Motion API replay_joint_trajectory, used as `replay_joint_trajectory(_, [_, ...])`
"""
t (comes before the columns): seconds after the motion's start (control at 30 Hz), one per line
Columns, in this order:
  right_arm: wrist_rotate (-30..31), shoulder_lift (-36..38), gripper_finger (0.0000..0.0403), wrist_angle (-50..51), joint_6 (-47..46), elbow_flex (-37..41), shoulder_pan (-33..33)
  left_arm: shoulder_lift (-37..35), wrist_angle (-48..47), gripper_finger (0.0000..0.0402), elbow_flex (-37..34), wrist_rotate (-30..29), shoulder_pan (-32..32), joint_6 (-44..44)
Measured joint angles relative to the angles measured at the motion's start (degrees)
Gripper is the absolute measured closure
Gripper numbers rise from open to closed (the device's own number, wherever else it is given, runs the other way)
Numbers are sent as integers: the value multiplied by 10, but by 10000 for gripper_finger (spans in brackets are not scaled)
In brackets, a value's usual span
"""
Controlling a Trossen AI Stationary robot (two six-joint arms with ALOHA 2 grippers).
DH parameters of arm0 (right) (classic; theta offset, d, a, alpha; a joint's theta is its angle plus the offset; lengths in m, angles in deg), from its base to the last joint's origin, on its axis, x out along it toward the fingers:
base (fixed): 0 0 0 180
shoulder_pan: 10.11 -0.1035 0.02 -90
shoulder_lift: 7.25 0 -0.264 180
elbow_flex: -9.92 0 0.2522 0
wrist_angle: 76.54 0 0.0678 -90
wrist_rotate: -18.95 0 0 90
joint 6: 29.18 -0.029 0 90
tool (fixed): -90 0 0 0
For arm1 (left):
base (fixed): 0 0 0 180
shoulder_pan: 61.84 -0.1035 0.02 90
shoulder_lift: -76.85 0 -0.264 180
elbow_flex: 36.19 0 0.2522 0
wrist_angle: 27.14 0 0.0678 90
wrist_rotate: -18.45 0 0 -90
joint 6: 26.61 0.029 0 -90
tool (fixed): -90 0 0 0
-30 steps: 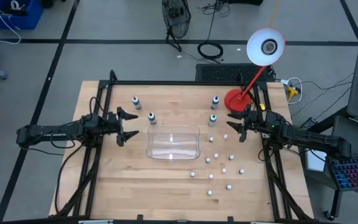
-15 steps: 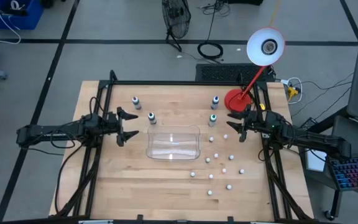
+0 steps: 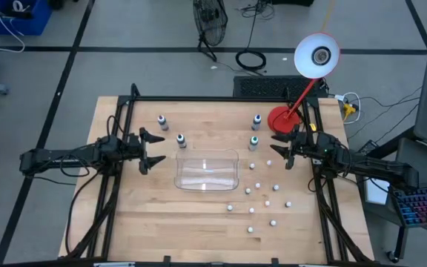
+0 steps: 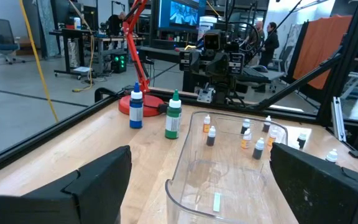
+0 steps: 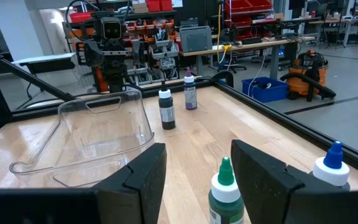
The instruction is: Pick & Place food coloring
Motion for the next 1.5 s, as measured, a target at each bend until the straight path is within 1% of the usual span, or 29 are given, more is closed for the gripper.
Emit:
replay_joint_trajectory(1.37, [0, 0, 232, -3, -1, 0, 0, 0, 0, 23, 0, 0, 0, 0])
replay_joint_trajectory(1.43, [0, 0, 232, -7, -26, 0, 0, 0, 0, 23, 0, 0, 0, 0])
replay_joint_trajectory(1.5, [0, 0, 232, -17, -76, 0, 0, 0, 0, 23, 0, 0, 0, 0])
